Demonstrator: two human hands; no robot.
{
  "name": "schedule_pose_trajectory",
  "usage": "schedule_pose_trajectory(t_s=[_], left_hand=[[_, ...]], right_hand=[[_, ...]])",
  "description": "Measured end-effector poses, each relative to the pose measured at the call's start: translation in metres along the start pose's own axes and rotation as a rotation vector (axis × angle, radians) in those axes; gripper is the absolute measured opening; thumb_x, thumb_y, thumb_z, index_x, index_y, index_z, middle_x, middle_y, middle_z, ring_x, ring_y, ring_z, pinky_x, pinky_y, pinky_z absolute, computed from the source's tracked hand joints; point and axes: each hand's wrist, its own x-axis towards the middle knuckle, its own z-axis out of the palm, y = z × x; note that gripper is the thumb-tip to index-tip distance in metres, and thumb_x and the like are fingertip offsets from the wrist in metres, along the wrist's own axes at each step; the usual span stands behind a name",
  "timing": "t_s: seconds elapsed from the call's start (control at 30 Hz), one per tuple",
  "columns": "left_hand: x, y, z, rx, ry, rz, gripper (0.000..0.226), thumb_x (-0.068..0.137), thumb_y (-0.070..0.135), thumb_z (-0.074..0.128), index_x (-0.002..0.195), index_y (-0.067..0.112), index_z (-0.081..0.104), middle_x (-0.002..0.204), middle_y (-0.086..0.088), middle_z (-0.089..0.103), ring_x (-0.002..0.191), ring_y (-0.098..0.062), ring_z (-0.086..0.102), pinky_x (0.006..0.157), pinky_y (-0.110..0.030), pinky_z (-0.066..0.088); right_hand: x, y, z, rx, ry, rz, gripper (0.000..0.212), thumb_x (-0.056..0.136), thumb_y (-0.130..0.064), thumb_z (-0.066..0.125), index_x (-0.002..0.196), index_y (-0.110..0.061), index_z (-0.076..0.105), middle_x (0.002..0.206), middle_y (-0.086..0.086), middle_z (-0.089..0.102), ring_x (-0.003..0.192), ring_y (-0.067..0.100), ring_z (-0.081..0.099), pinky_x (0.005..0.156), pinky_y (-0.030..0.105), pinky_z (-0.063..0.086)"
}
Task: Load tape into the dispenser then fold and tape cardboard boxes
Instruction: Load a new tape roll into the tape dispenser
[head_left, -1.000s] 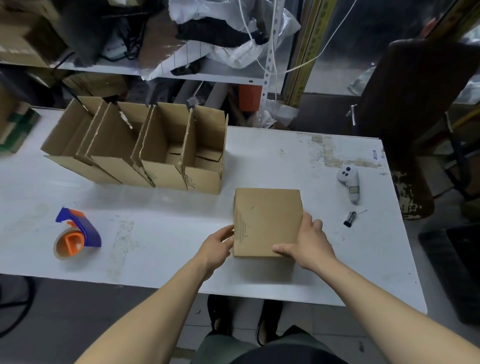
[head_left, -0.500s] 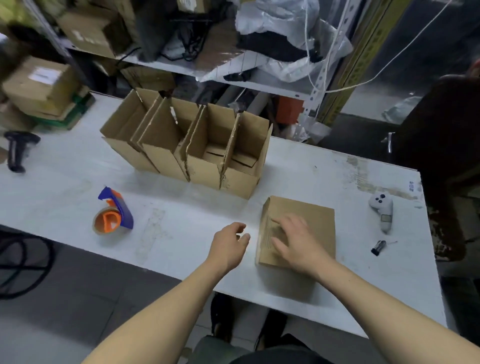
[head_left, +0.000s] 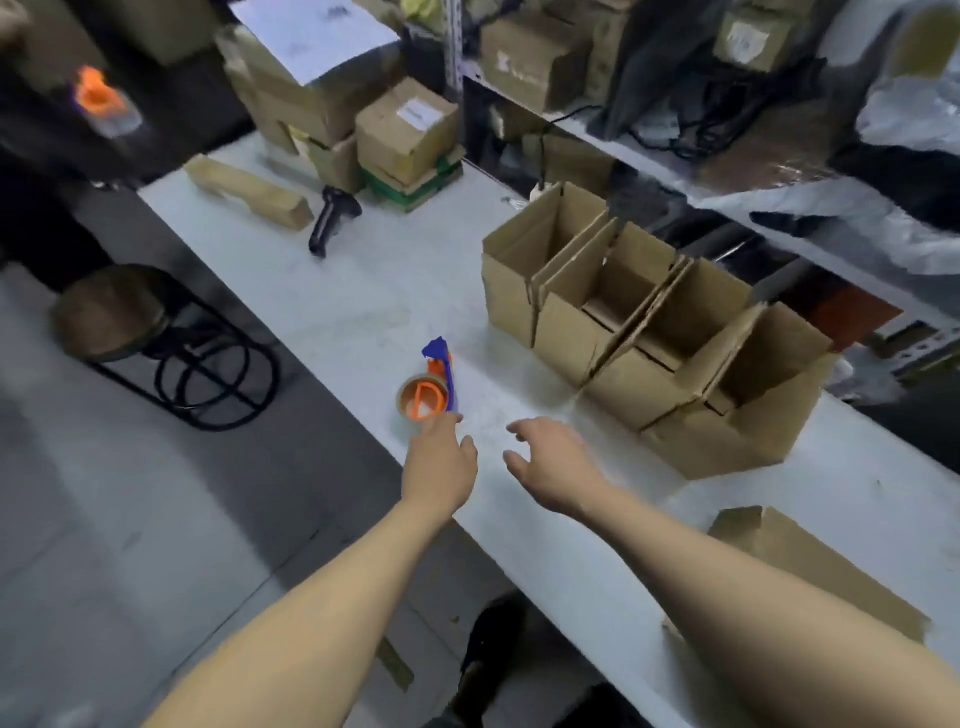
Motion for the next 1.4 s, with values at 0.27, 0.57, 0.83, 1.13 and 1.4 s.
schedule_pose_trajectory(t_s=[0.27, 0.57, 0.83, 1.13, 1.4], left_hand=[[0.080, -0.055, -0.038, 0.026, -0.091, -0.137, 0.065, 0.102, 0.016, 0.049, 0.161, 0.012, 0.021, 0.164, -0.010, 0.030, 0.150, -0.031, 0.031, 0.122, -0.043, 0.027], [0.080, -0.065, -0.029, -0.310, -0.115, -0.158, 0.017, 0.092, 0.030, 0.062, 0.102, 0.017, 0.060, 0.114, -0.006, 0.060, 0.081, -0.016, 0.062, 0.058, -0.025, 0.045], [0.023, -0.025, -0.011, -0.370, -0.198, -0.067, 0.008, 0.096, 0.032, 0.061, 0.102, 0.029, 0.057, 0.109, 0.013, 0.063, 0.097, -0.007, 0.061, 0.076, -0.024, 0.044], [-0.060, 0.107, 0.012, -0.505, -0.384, 0.200, 0.017, 0.095, 0.040, 0.062, 0.084, 0.028, 0.063, 0.088, 0.009, 0.068, 0.077, -0.018, 0.069, 0.081, -0.048, 0.060], [-0.131, 0.194, 0.062, -0.519, -0.723, 0.416, 0.026, 0.088, 0.051, 0.074, 0.104, 0.032, 0.067, 0.099, 0.007, 0.073, 0.083, -0.013, 0.068, 0.081, -0.040, 0.058]], right_hand=[[0.102, -0.076, 0.035, 0.391, -0.089, 0.118, 0.038, 0.104, -0.031, 0.054, 0.137, -0.012, 0.054, 0.131, 0.006, 0.063, 0.105, 0.023, 0.057, 0.079, 0.028, 0.044], [0.127, -0.060, 0.068, 0.601, -0.015, 0.411, 0.062, 0.077, -0.053, 0.077, 0.114, -0.014, 0.047, 0.121, 0.015, 0.054, 0.082, 0.027, 0.066, 0.054, 0.031, 0.046], [0.056, -0.008, 0.036, 0.671, 0.099, 0.422, 0.046, 0.071, -0.027, 0.073, 0.105, -0.021, 0.042, 0.116, 0.011, 0.054, 0.089, 0.027, 0.063, 0.060, 0.033, 0.050], [-0.103, 0.084, -0.045, 0.989, 0.293, 0.293, 0.065, 0.090, -0.001, 0.063, 0.141, -0.038, 0.048, 0.120, -0.005, 0.069, 0.105, 0.017, 0.067, 0.085, 0.035, 0.054], [-0.240, 0.151, -0.074, 1.315, 0.543, 0.227, 0.045, 0.071, 0.002, 0.055, 0.103, -0.022, 0.076, 0.087, 0.005, 0.069, 0.079, 0.017, 0.060, 0.073, 0.029, 0.049]])
